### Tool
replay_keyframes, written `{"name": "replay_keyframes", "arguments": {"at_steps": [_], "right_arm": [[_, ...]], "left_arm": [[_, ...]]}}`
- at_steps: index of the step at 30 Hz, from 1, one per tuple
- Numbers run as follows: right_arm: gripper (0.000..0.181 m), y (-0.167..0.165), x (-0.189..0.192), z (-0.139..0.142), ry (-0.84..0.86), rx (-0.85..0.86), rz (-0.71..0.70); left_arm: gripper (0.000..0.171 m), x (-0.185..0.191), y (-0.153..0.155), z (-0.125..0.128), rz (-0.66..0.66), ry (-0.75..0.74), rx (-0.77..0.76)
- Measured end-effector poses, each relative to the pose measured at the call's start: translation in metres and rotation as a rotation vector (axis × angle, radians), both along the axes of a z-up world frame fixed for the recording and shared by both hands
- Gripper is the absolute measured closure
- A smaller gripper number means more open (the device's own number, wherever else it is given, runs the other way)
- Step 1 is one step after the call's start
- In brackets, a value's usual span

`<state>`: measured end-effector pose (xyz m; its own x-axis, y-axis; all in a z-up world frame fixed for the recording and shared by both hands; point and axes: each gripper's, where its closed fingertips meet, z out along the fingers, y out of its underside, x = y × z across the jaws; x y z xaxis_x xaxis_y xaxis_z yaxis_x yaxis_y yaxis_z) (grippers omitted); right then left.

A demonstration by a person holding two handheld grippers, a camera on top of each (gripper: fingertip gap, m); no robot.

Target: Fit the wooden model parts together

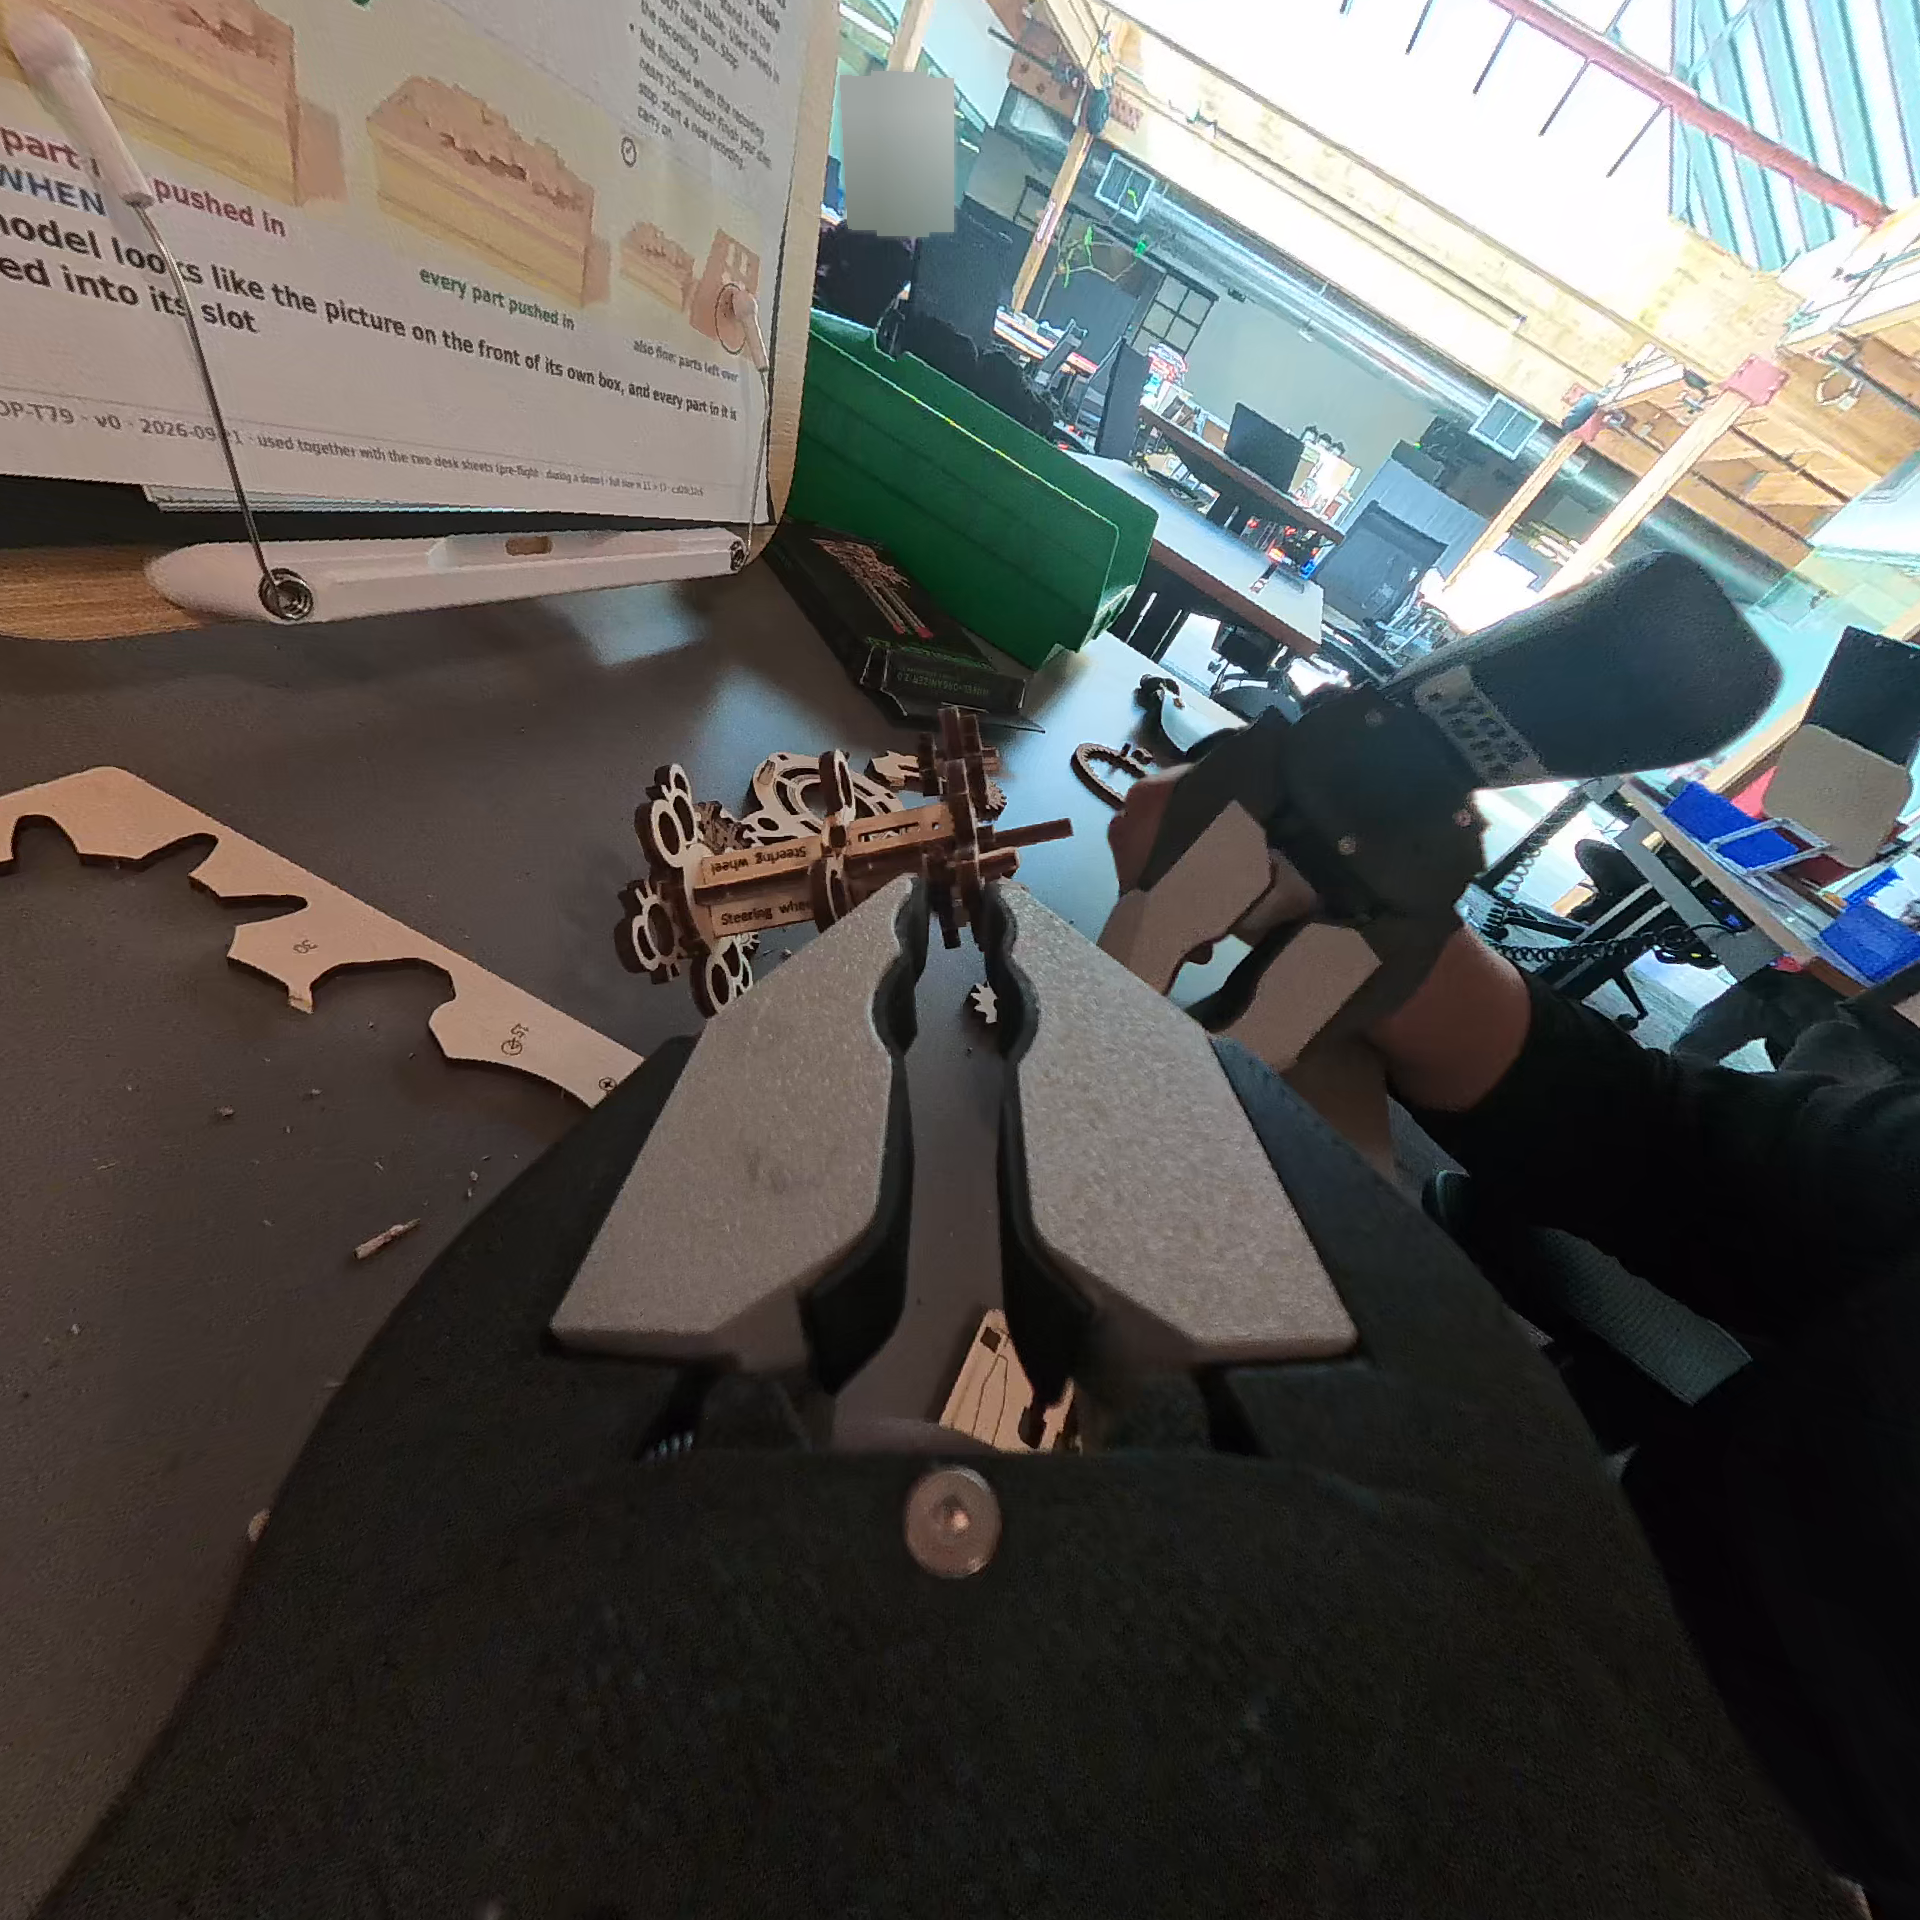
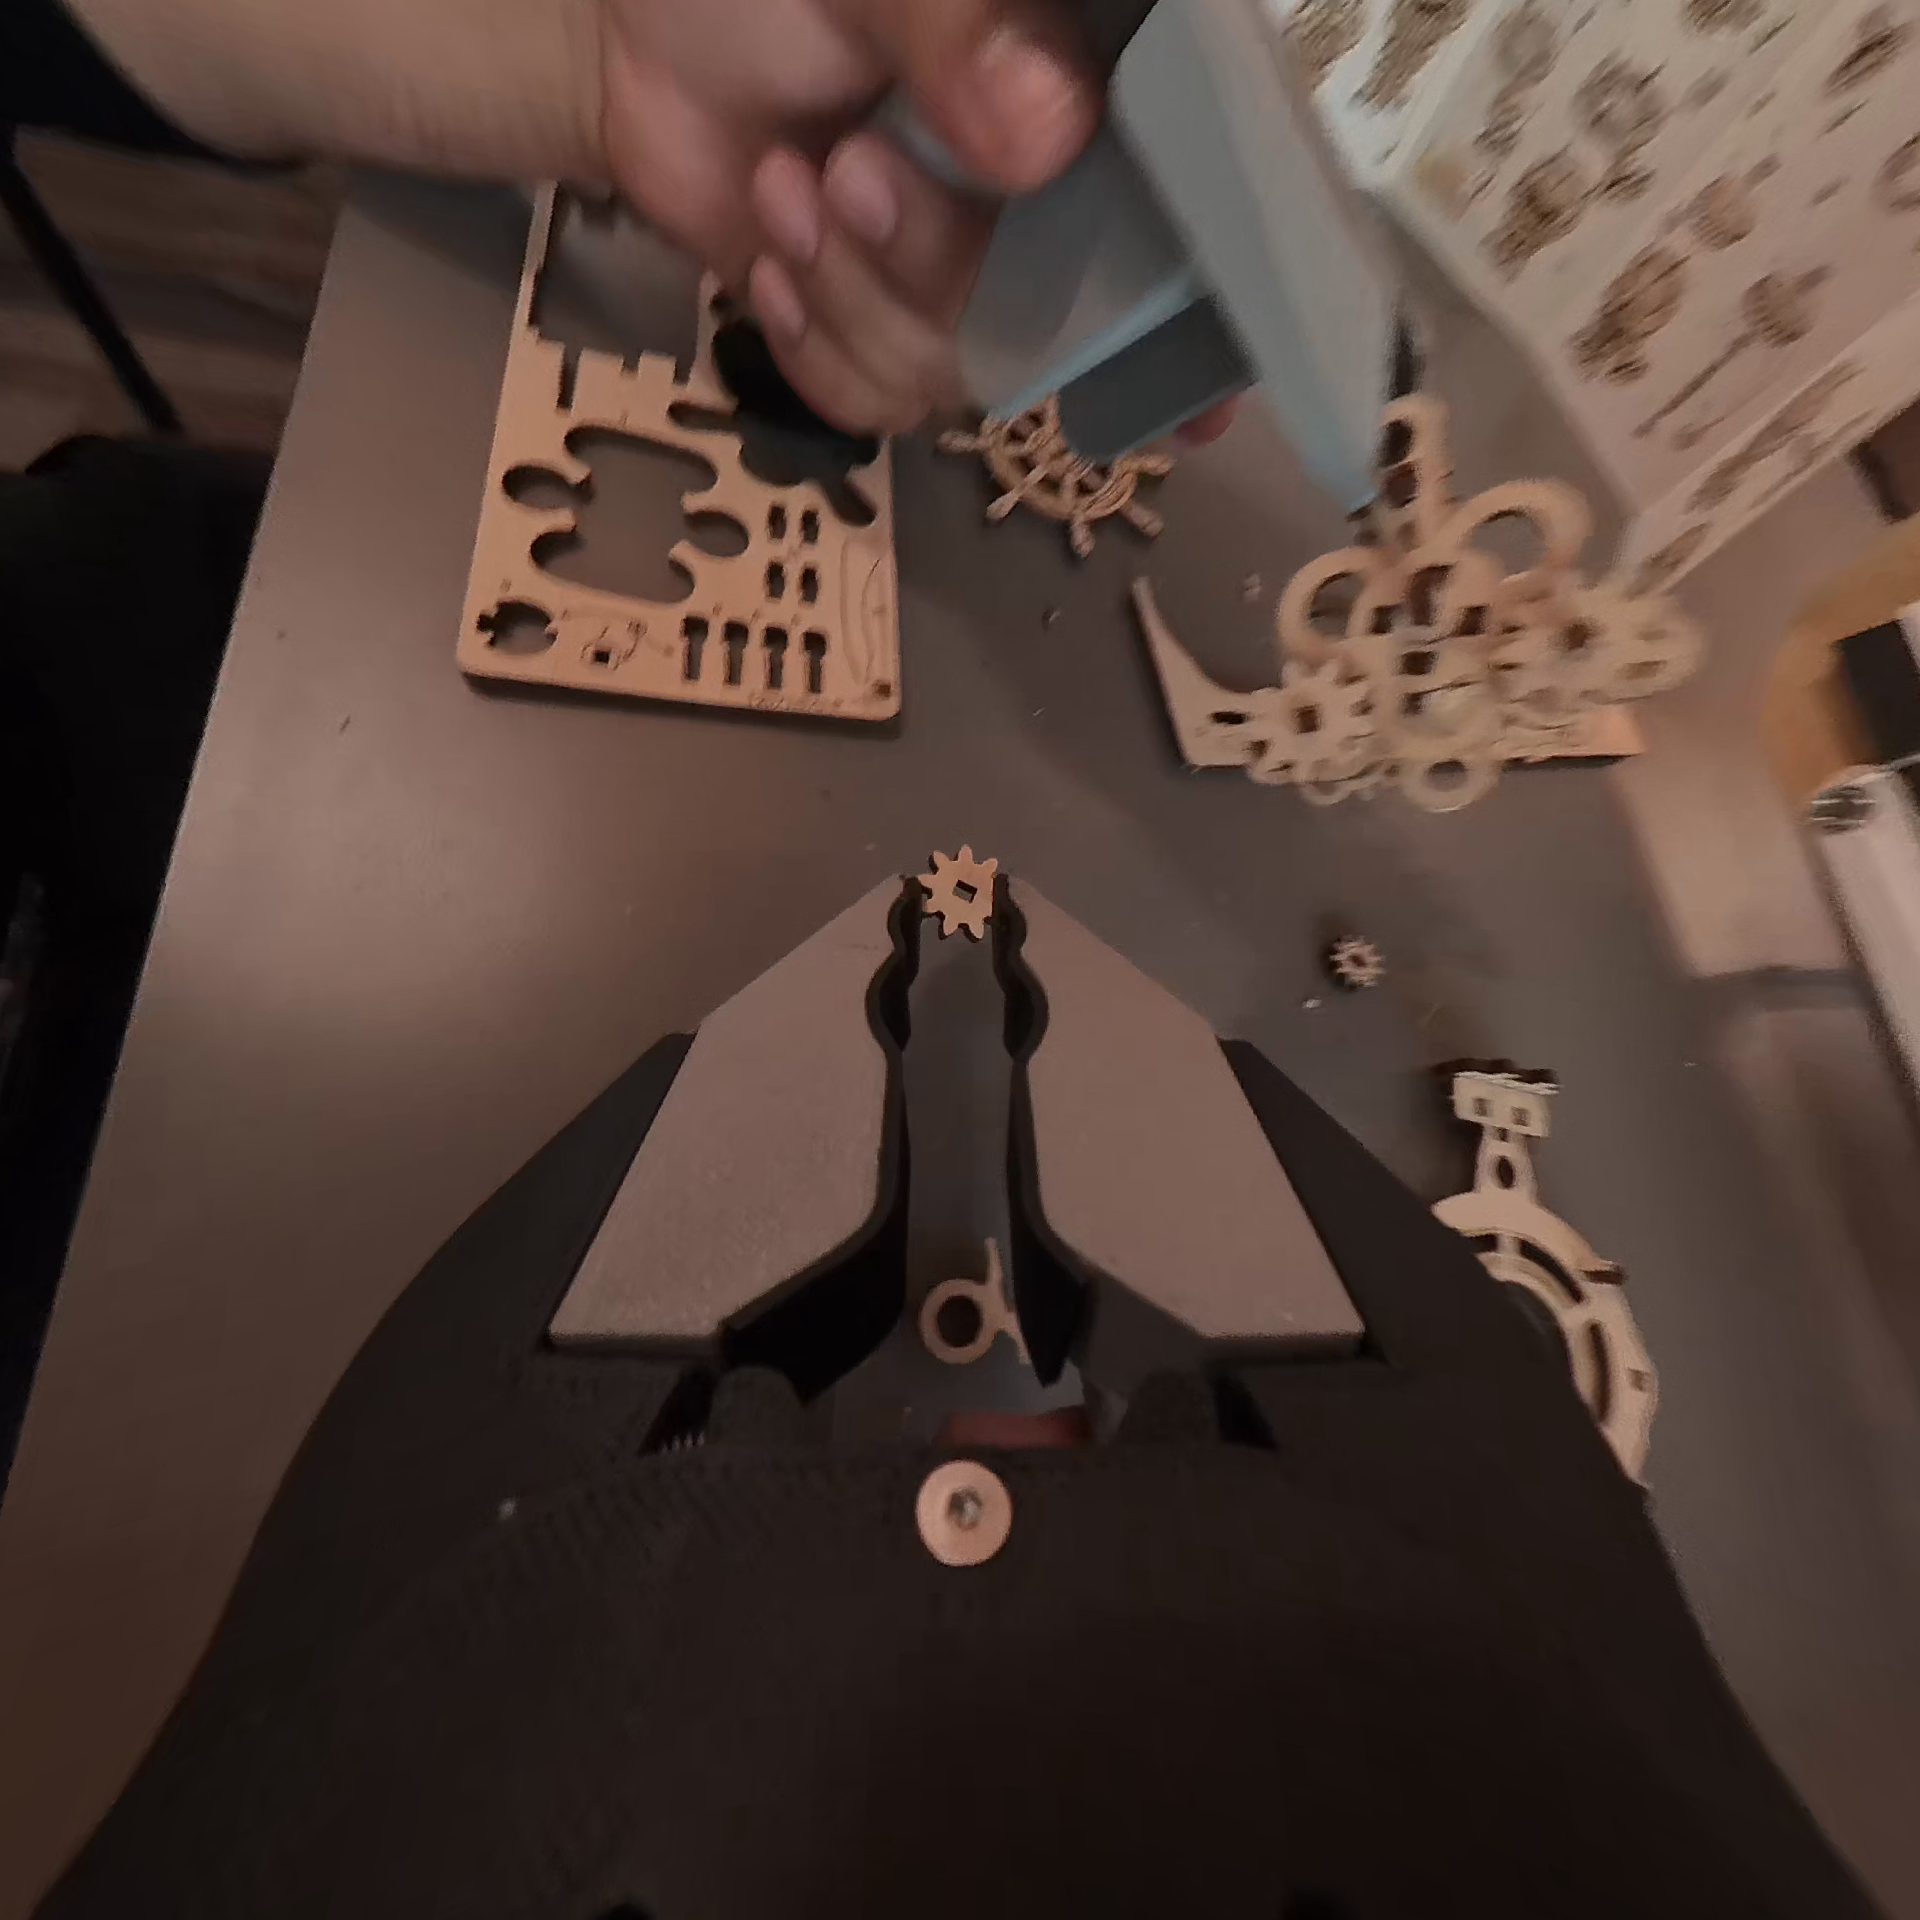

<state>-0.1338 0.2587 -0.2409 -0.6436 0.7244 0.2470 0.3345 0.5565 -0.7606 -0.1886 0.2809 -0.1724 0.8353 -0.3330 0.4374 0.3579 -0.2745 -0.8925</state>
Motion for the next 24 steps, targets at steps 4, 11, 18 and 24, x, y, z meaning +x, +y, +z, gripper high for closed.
{"name": "replay_keyframes", "arguments": {"at_steps": [4, 11, 18, 24], "right_arm": [[0.171, -0.002, 0.004, -0.009, -0.052, 0.009, 0.019], [0.165, -0.002, 0.005, -0.013, -0.076, 0.003, 0.019], [0.162, -0.005, 0.008, -0.01, -0.074, -0.01, 0.041], [0.161, -0.008, 0.01, -0.014, -0.102, -0.023, 0.054]], "left_arm": [[0.165, 0.0, 0.0, 0.0, -0.002, -0.002, -0.001], [0.164, 0.001, -0.001, 0.0, -0.006, 0.003, 0.001], [0.164, 0.001, -0.001, 0.0, -0.006, 0.003, 0.0], [0.164, 0.001, -0.001, 0.0, -0.007, 0.002, -0.001]]}}
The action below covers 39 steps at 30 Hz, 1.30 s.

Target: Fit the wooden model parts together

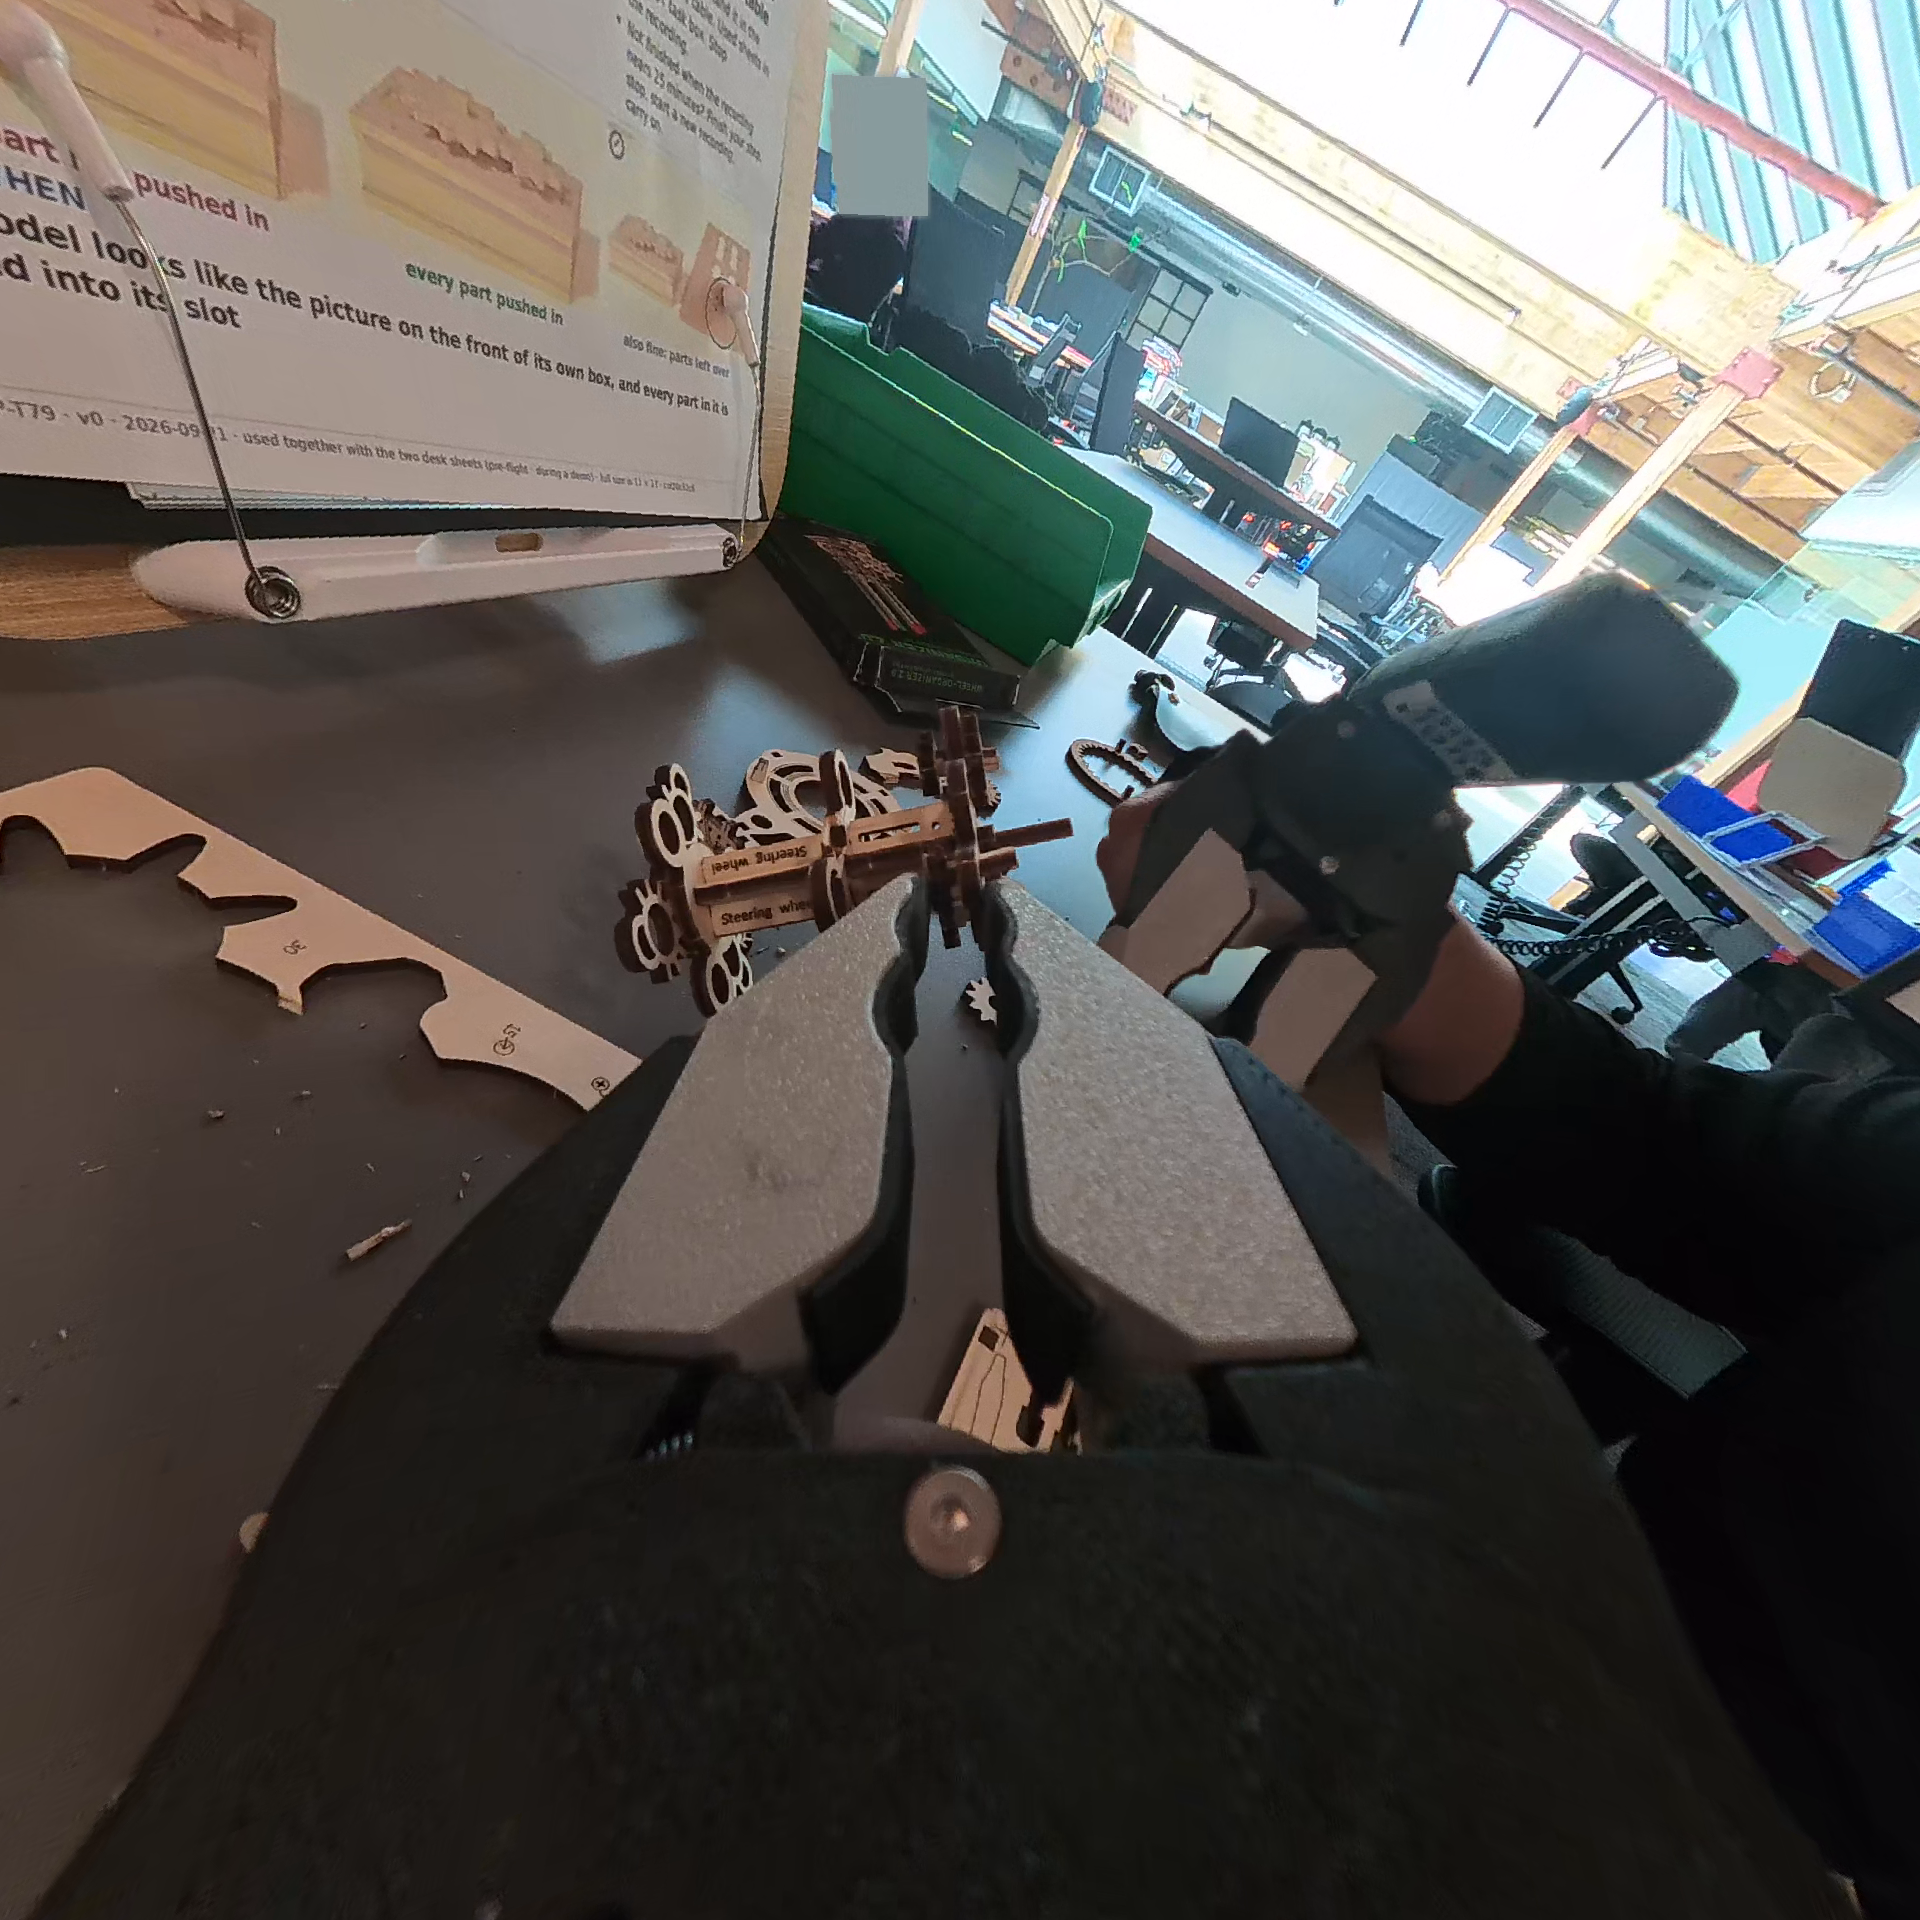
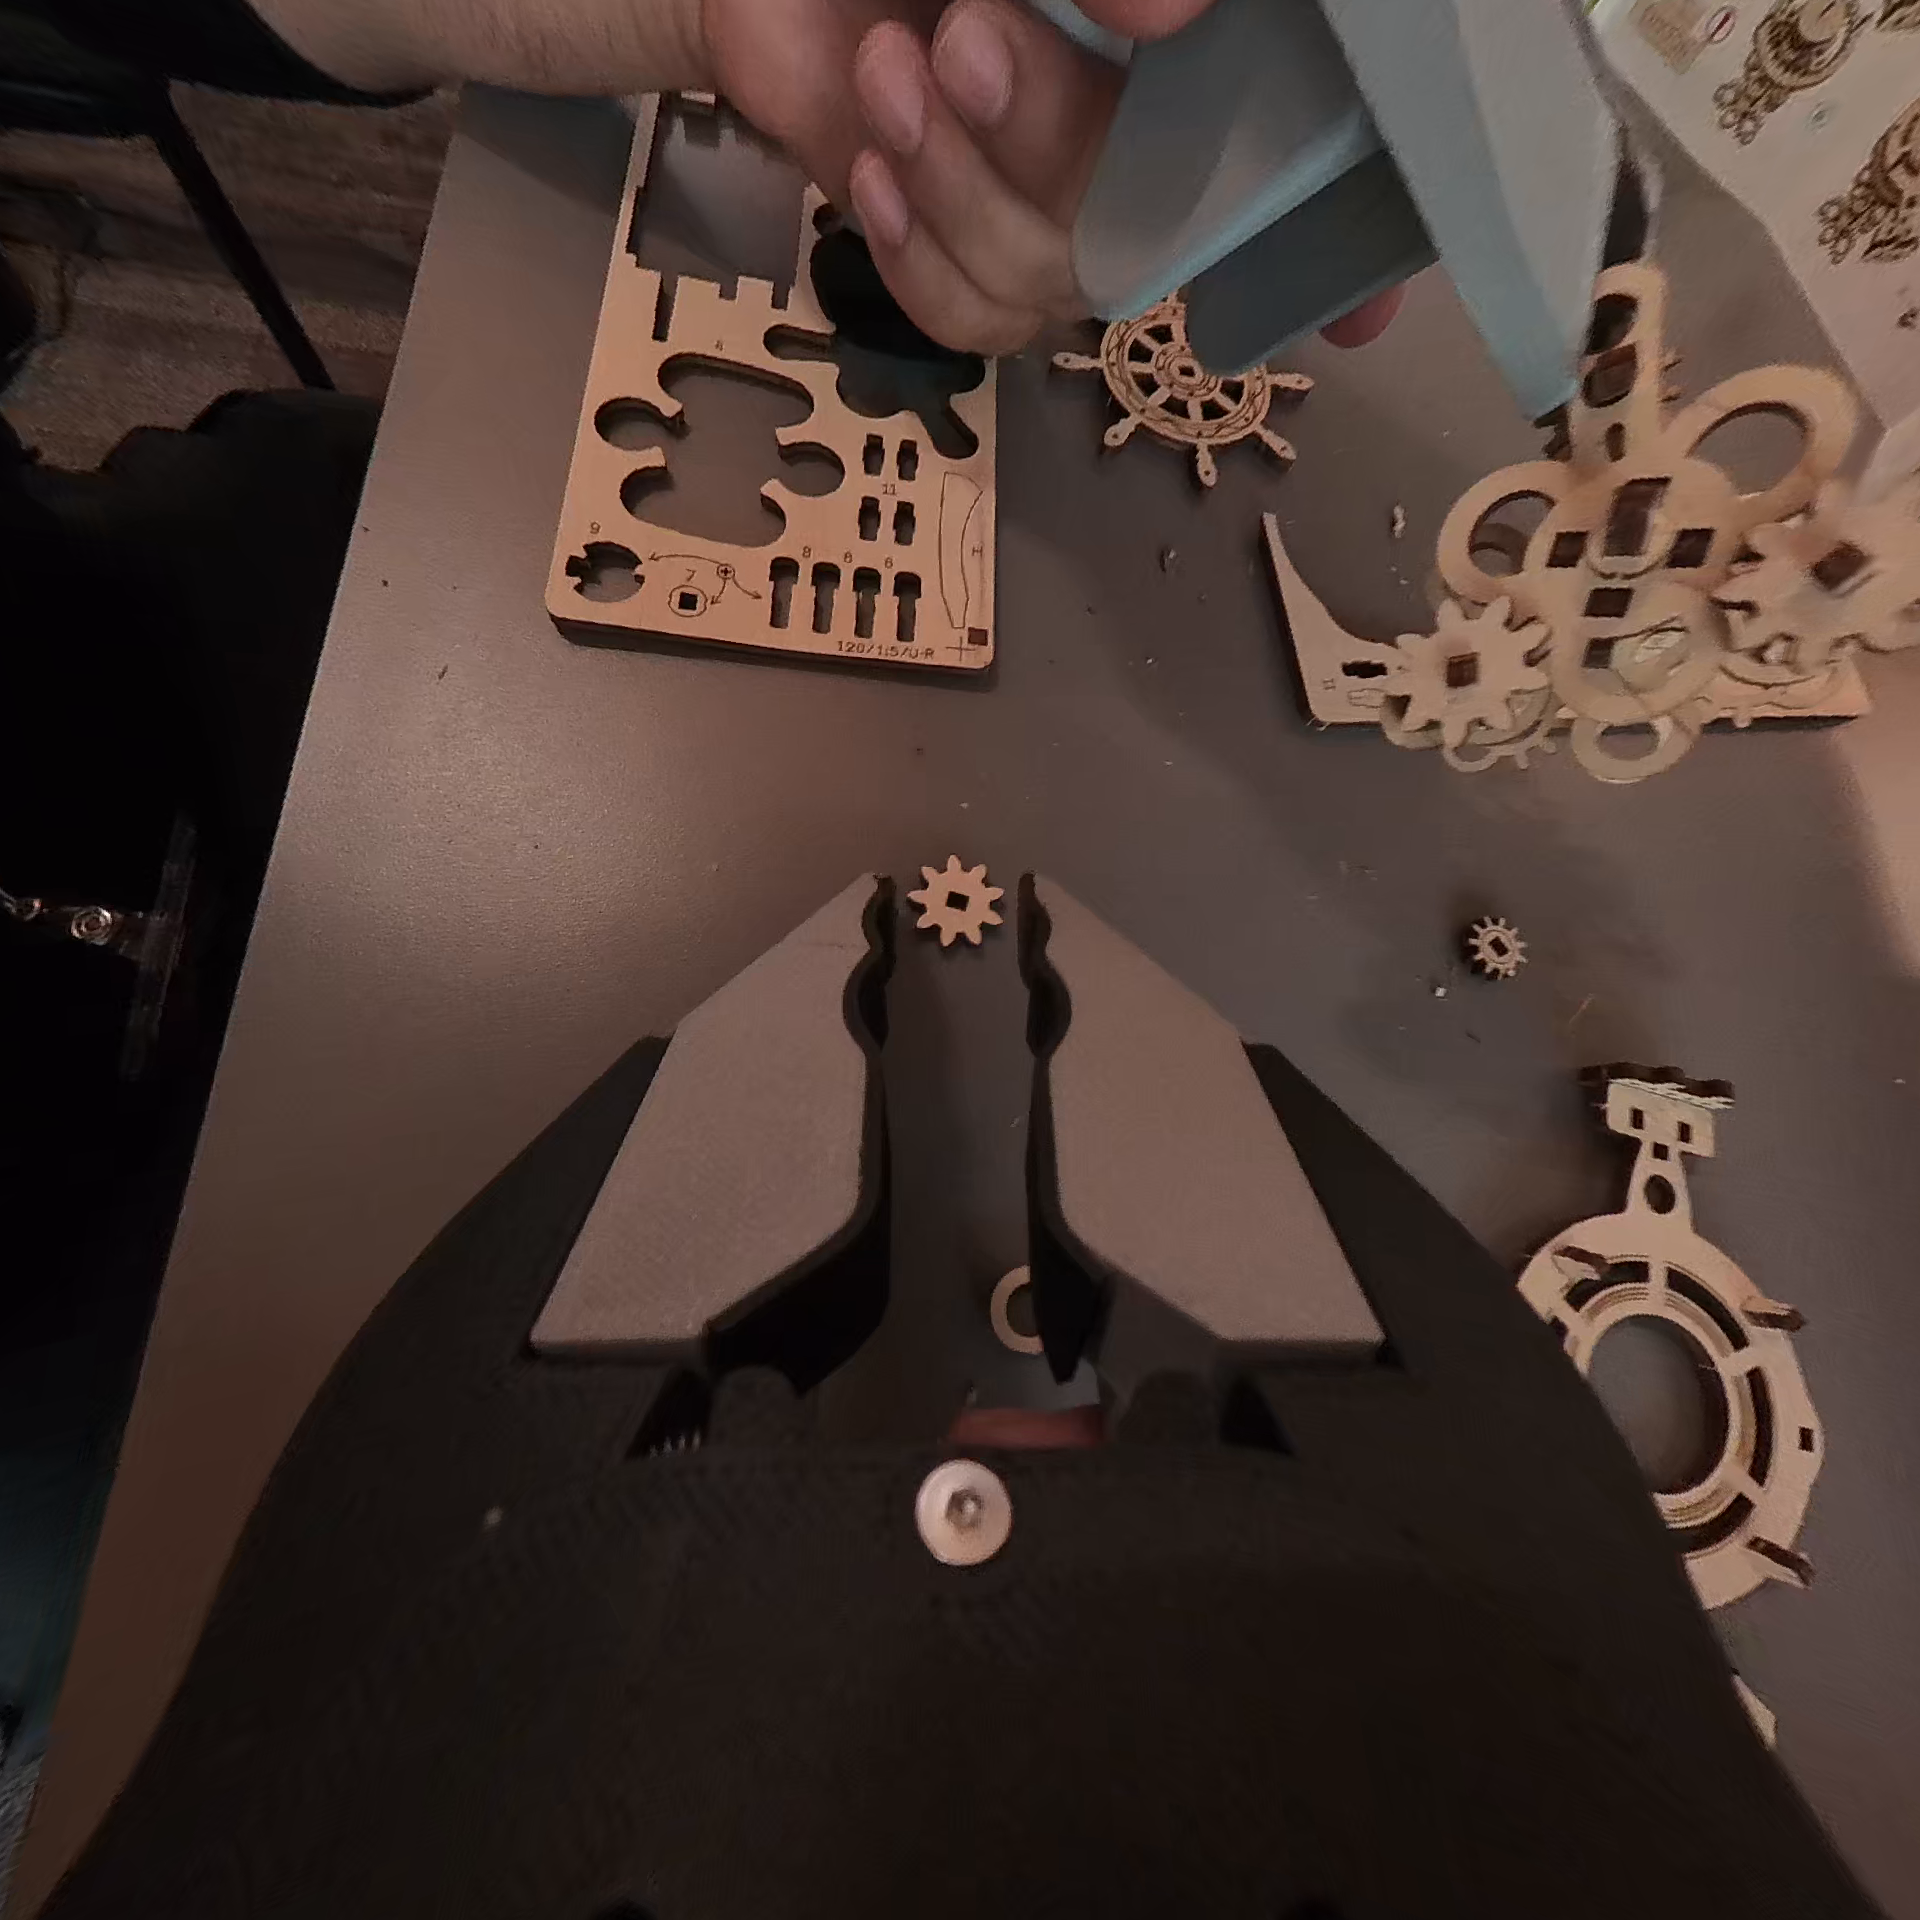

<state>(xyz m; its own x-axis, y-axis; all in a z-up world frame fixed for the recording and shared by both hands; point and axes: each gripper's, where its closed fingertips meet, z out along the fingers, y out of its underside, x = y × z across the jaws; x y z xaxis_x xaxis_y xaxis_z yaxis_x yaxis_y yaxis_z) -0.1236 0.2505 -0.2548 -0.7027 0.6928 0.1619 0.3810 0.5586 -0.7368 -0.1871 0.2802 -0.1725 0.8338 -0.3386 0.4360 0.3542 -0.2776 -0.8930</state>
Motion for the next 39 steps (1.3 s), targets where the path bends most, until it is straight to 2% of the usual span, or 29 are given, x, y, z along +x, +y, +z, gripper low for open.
{"name": "replay_keyframes", "arguments": {"at_steps": [16, 22, 30, 35, 39], "right_arm": [[0.17, -0.0012, -0.0017, -0.0046, 0.002, 0.04, 0.0], [0.169, 0.0013, -0.0005, -0.0043, -0.022, 0.01, -0.011], [0.154, 0.0048, -0.001, -0.004, -0.034, -0.008, -0.027], [0.161, 0.0023, 0.0036, -0.0057, -0.099, -0.064, -0.017], [0.16, 0.0029, 0.0076, -0.0054, -0.118, -0.085, -0.008]], "left_arm": [[0.164, 0.0008, -0.0003, 0.0001, -0.003, 0.002, 0.0], [0.164, 0.0007, -0.0003, 0.0002, -0.003, 0.001, 0.0], [0.164, 0.0009, -0.0003, 0.0001, -0.004, 0.001, 0.0], [0.164, 0.0007, -0.0002, 0.0, -0.004, -0.002, -0.001], [0.164, 0.0005, -0.0002, 0.0, -0.004, -0.004, -0.001]]}}
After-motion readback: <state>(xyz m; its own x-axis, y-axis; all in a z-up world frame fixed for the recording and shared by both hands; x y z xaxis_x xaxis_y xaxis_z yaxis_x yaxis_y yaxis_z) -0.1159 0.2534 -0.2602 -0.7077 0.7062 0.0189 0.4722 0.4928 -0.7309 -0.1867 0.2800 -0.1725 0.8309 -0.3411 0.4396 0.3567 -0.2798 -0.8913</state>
